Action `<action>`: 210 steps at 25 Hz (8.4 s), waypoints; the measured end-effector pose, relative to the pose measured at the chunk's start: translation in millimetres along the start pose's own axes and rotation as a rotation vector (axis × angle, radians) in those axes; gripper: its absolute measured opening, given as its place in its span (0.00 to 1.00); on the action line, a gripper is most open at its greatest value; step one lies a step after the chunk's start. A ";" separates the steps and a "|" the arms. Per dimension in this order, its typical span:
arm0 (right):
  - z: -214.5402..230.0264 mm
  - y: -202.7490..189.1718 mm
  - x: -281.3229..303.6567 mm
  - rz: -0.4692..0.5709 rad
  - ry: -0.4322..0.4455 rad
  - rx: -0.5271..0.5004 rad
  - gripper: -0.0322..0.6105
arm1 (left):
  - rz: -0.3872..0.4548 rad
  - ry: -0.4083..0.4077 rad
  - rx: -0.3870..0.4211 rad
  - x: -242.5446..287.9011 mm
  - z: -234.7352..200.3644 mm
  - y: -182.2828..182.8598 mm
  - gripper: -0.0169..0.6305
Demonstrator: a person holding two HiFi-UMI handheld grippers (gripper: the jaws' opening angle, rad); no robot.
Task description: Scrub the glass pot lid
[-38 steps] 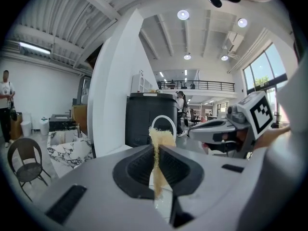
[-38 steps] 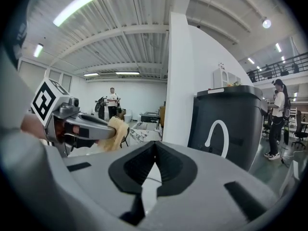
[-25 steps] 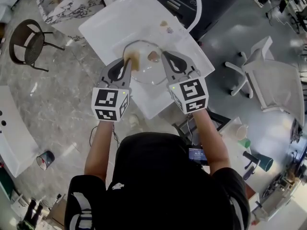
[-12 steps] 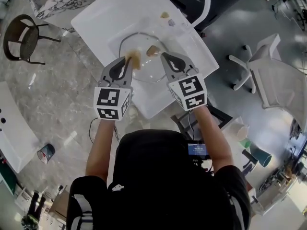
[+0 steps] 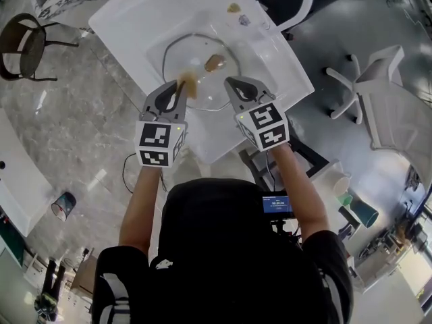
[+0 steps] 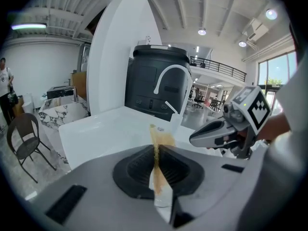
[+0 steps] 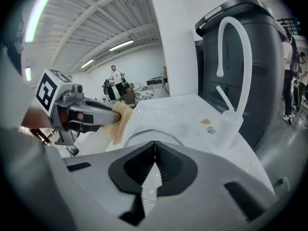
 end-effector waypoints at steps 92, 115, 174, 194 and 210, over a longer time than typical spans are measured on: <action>28.8 -78.4 146.6 -0.412 0.393 0.136 0.51 | -0.497 -0.050 0.776 111.2 -6.4 -54.2 0.05; 28.6 -78.0 147.5 -0.416 0.396 0.132 0.51 | -0.509 -0.042 0.868 135.0 -8.0 -57.1 0.05; 29.6 -76.8 147.5 -0.416 0.401 0.124 0.50 | -0.461 0.052 0.878 193.5 -40.5 -21.9 0.05; 29.2 -76.9 147.9 -0.426 0.402 0.123 0.50 | -0.429 0.080 0.900 156.9 -23.1 -44.3 0.05; 29.3 -76.6 147.2 -0.426 0.401 0.123 0.50 | -0.455 0.058 0.915 120.6 -3.6 -67.2 0.05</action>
Point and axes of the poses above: the fingertips, and each gripper's own axes: x forward along the fingers, z to its right, y out of its top, the point moved 7 cm from there along -x, backward along the fingers, and after that the axes turned 13 degrees about -z, right-handed, at the moved point
